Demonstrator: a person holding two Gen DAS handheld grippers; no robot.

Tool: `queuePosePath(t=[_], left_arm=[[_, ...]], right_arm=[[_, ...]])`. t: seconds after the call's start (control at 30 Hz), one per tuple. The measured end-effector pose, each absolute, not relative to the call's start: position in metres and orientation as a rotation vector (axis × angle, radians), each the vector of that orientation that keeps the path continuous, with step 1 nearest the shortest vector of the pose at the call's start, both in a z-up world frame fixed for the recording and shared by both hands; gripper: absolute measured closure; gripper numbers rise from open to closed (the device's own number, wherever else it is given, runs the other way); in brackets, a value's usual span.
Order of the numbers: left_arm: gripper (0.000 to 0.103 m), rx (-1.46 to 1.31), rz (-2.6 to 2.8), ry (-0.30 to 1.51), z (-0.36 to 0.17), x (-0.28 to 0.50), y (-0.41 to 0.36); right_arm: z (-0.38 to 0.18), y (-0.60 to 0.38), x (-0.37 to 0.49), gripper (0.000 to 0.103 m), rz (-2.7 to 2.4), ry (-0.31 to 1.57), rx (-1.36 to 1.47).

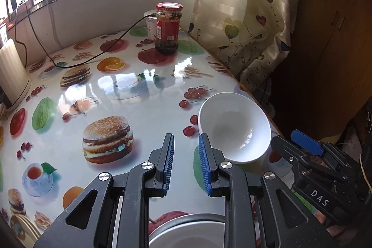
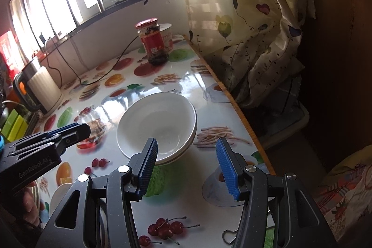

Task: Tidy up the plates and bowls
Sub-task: 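Move both grippers to the remaining white bowl and close on its rim, then lift the white bowl toward the steel bowl with both grippers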

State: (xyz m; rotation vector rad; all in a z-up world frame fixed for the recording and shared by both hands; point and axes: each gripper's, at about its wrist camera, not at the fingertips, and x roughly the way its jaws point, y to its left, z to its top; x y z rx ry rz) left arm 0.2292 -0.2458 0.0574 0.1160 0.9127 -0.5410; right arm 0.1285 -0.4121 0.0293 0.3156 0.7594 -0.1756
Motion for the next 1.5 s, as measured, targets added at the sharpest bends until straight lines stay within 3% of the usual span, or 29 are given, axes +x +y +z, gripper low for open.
queuePosePath(t=[0.43, 0.57, 1.17, 1.5], left_arm=[[0.080, 0.148, -0.534, 1.011, 0.035, 0.253, -0.278], [0.080, 0.171, -0.539, 1.024, 0.030, 0.255, -0.284], [0.080, 0.185, -0.551, 1.066, 0.019, 0.259, -0.293], [0.087, 0.188, -0.544, 1.072, 0.018, 0.260, -0.293]], right_arm=[[0.015, -0.419, 0.153, 0.051, -0.159, 0.790, 0.311], [0.010, -0.419, 0.160, 0.060, -0.152, 0.806, 0.306], [0.003, -0.424, 0.171, 0.082, -0.134, 0.815, 0.339], [0.004, -0.424, 0.171, 0.086, -0.132, 0.812, 0.342]])
